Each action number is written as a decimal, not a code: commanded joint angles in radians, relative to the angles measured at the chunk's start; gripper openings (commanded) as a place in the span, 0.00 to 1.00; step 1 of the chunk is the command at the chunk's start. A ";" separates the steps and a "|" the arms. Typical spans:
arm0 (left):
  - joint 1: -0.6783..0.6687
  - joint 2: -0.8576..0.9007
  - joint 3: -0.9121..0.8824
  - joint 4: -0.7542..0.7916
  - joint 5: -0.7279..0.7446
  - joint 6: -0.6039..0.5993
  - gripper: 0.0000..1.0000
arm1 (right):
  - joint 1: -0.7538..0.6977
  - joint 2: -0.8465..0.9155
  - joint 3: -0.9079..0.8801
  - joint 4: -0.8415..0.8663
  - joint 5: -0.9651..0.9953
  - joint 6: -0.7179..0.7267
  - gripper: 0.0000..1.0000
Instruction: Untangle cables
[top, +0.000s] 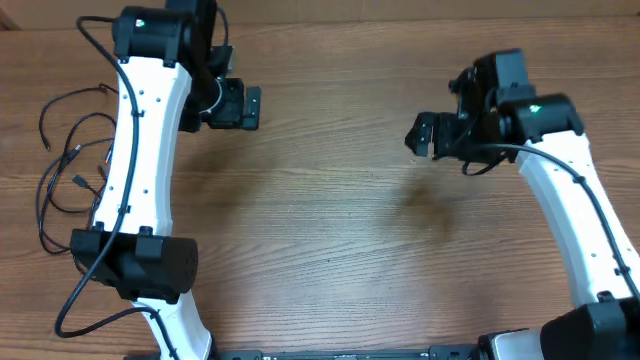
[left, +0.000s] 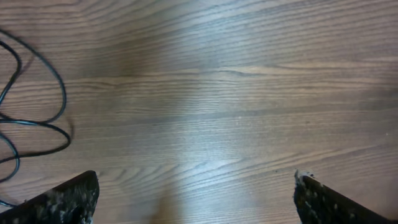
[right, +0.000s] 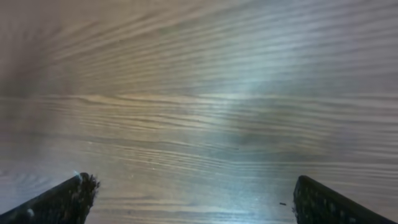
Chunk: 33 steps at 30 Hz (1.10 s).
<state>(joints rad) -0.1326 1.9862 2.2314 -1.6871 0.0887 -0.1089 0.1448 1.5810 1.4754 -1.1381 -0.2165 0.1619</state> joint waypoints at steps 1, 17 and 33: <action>-0.040 -0.033 -0.079 -0.003 -0.013 -0.012 1.00 | -0.002 -0.006 0.077 -0.022 0.024 -0.013 1.00; -0.063 -0.561 -0.769 -0.003 -0.003 -0.084 1.00 | -0.002 -0.006 0.077 -0.221 0.043 -0.014 1.00; -0.063 -1.307 -1.033 0.391 -0.275 -0.182 0.99 | -0.002 -0.580 -0.399 0.083 0.104 -0.021 1.00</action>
<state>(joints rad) -0.1959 0.7887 1.2640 -1.3441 -0.1223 -0.2829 0.1448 1.1133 1.1381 -1.1015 -0.1226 0.1532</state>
